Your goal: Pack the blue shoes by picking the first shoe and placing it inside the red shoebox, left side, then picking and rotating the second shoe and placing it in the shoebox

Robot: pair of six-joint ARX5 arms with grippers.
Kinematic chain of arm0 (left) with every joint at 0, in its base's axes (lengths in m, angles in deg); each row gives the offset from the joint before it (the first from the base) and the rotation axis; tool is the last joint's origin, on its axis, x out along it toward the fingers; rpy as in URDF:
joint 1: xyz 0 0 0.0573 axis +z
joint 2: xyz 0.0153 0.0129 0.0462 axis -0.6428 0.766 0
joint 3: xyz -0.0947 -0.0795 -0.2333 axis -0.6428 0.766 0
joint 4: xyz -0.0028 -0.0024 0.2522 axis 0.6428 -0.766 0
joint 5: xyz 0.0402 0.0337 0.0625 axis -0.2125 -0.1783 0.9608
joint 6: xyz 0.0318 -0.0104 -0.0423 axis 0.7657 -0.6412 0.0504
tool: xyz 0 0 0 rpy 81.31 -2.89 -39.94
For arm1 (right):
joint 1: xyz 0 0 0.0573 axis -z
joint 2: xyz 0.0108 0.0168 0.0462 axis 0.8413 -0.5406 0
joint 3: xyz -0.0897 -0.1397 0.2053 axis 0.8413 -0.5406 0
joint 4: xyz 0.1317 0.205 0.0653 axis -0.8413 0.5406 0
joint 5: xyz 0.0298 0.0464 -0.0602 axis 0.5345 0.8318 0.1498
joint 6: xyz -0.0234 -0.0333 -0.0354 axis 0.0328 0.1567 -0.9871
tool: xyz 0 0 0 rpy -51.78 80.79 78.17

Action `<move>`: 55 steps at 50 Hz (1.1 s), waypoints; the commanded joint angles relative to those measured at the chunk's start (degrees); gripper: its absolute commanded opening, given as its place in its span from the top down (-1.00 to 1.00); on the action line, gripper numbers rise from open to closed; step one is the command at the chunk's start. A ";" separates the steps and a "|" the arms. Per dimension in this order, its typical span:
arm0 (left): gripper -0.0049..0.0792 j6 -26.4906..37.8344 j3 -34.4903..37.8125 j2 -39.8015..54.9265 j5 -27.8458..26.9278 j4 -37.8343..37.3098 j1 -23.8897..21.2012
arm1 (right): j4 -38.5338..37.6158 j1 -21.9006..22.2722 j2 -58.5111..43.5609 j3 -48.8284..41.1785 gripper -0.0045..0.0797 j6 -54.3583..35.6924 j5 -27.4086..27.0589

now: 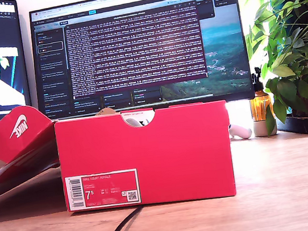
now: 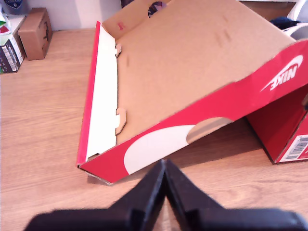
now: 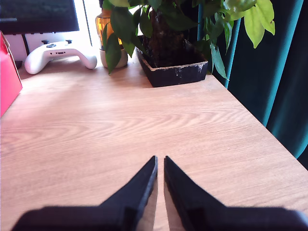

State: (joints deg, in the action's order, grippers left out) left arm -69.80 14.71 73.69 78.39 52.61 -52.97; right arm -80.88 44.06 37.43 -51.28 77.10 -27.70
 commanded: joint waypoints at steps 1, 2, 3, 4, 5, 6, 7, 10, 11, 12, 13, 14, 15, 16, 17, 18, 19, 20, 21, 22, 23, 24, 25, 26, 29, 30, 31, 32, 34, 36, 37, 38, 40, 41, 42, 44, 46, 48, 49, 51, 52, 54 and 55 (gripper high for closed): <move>0.91 -0.15 1.70 -0.11 0.15 0.26 0.22 | -0.02 0.11 0.13 -0.66 0.91 0.17 -0.11; 0.91 -0.15 1.70 -0.11 0.15 0.26 0.22 | 0.13 0.11 0.11 -0.66 0.91 0.17 -0.11; 0.91 -0.15 1.70 -0.11 0.15 0.26 0.22 | 0.66 0.11 0.13 -0.66 0.91 0.17 -0.11; 0.91 -0.15 1.70 -0.11 0.15 0.26 0.22 | 1.03 0.11 0.13 -0.66 0.91 0.17 -0.11; 0.91 -0.15 1.70 -0.11 0.15 0.26 0.22 | 1.46 0.11 0.13 -0.66 0.91 0.17 -0.11; 0.91 -0.15 1.70 -0.11 0.17 0.26 0.22 | 1.84 0.11 0.13 -0.66 0.91 0.17 -0.11; 0.91 -0.15 1.70 -0.11 0.15 0.26 0.22 | 2.25 0.11 0.13 -0.66 0.91 0.17 -0.11; 0.91 -0.15 1.70 -0.11 0.15 0.26 0.22 | 3.50 0.11 0.13 -0.66 0.91 0.17 -0.11; 0.91 -0.15 1.70 -0.11 0.15 0.26 0.22 | 3.91 0.11 0.13 -0.66 0.91 0.17 -0.11; 0.91 -0.15 1.70 -0.11 0.15 0.26 0.22 | 4.35 0.11 0.13 -0.66 0.91 0.17 -0.11; 0.91 -0.15 1.70 -0.11 0.15 0.26 0.22 | 4.85 0.11 0.13 -0.66 0.91 0.17 -0.11; 0.91 -0.15 1.70 -0.11 0.15 0.26 0.22 | 5.20 0.11 0.13 -0.66 0.91 0.17 -0.11; 0.91 -0.15 1.70 -0.11 0.15 0.26 0.22 | 5.73 0.11 0.13 -0.66 0.91 0.17 -0.11; 0.91 -0.15 1.70 -0.11 0.15 0.26 0.22 | 6.32 0.11 0.13 -0.66 0.91 0.17 -0.11; 0.91 -0.15 1.70 -0.11 0.15 0.26 0.22 | 6.60 0.11 0.13 -0.66 0.91 0.17 -0.11; 0.91 -0.13 1.70 -0.13 0.17 0.22 0.22 | 6.73 0.11 0.13 -0.66 0.91 0.20 -0.11; 0.91 -0.15 1.70 -0.28 0.15 0.17 0.00 | 6.69 0.04 0.17 -0.66 0.91 0.13 -0.13; 0.91 -0.15 1.70 -0.79 0.17 -0.22 -0.31 | 6.82 -0.35 0.42 -0.66 0.91 0.07 0.04; 0.91 -0.13 1.70 -1.55 0.55 -0.59 -0.52 | 7.10 -0.66 0.90 -0.66 0.91 0.04 -0.07; 0.91 -0.13 1.70 -1.97 0.66 -0.77 -0.63 | 7.39 -0.72 1.31 -0.66 0.91 0.00 -0.33; 0.91 -0.15 1.70 -2.38 0.50 -1.01 -0.72 | 7.63 -0.76 1.75 -0.66 0.91 0.00 -0.35; 0.91 -0.15 1.70 -2.67 0.22 -1.22 -0.74 | 7.63 -0.76 2.05 -0.66 0.91 0.00 -0.17; 0.91 -0.15 1.70 -2.99 -0.22 -1.46 -0.68 | 7.65 -0.74 2.23 -0.66 0.91 0.00 0.37; 0.91 -0.15 1.70 -3.72 -0.37 -1.90 -0.37 | 7.65 -0.59 2.62 -0.66 0.91 0.02 0.72; 0.91 -0.15 1.70 -6.16 -0.81 -3.13 0.63 | 7.63 0.31 4.02 -0.66 0.91 0.02 1.36; 0.91 -0.15 1.70 -6.78 -0.77 -3.34 1.01 | 7.61 0.70 4.46 -0.66 0.91 0.02 1.38; 0.91 -0.15 1.70 -7.58 -0.72 -3.37 1.53 | 7.63 1.25 5.09 -0.66 0.91 0.02 1.36; 0.91 -0.15 1.70 -8.41 -0.70 -3.34 2.03 | 7.61 1.64 5.51 -0.66 0.91 0.00 1.36; 0.91 -0.15 1.70 -10.23 -0.74 -3.34 3.26 | 7.63 2.80 6.93 -0.66 0.91 0.00 1.38; 0.91 -0.15 1.70 -12.07 -0.79 -3.34 4.42 | 7.61 3.78 8.15 -0.66 0.91 0.00 1.38; 0.91 -0.13 1.70 -12.72 -0.77 -3.02 5.01 | 7.63 4.28 8.52 -0.66 0.91 0.00 1.38; 0.91 -0.13 1.70 -12.72 -0.77 -2.62 5.46 | 7.61 4.85 9.11 -0.66 0.91 0.02 1.38; 0.91 -0.13 1.70 -12.33 -0.37 -2.32 6.75 | 7.61 5.92 9.94 -0.66 0.91 0.00 1.38; 0.91 -0.15 1.70 -12.31 -0.35 -2.49 7.30 | 7.61 6.54 10.36 -0.66 0.91 0.02 1.38; 0.91 -0.15 1.70 -12.33 -0.37 -2.67 7.76 | 7.61 7.04 10.69 -0.66 0.91 0.00 1.38; 0.91 -0.15 1.70 -12.33 -0.35 -3.26 8.74 | 7.58 8.09 11.58 -0.66 0.91 0.00 1.36; 0.91 -0.15 1.70 -12.31 -0.31 -3.34 9.46 | 7.58 9.05 12.35 -0.66 0.91 0.02 1.38; 0.91 -0.15 1.70 -12.31 -0.22 -3.30 9.90 | 7.58 10.03 13.07 -0.66 0.91 0.02 1.38; 0.91 -0.15 1.70 -12.31 -0.17 -3.30 10.08 | 7.58 10.67 13.44 -0.66 0.91 0.00 1.38; 0.91 -0.13 1.70 -12.31 0.17 -3.39 10.14 | 7.52 11.69 13.55 -0.66 0.91 0.02 1.38; 0.91 -0.15 1.70 -12.31 0.15 -3.37 10.14 | 7.58 12.07 13.55 -0.66 0.91 0.00 1.36; 0.91 -0.15 1.70 -12.31 0.13 -3.34 10.14 | 7.56 13.11 13.55 -0.66 0.91 0.00 1.38; 0.91 -0.15 1.70 -12.31 0.07 -3.34 10.14 | 7.56 13.51 13.55 -0.66 0.91 0.00 1.36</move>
State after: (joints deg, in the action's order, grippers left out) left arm -69.80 14.67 61.86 78.42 50.10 -42.90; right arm -72.91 56.54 50.59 -51.28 77.05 -26.32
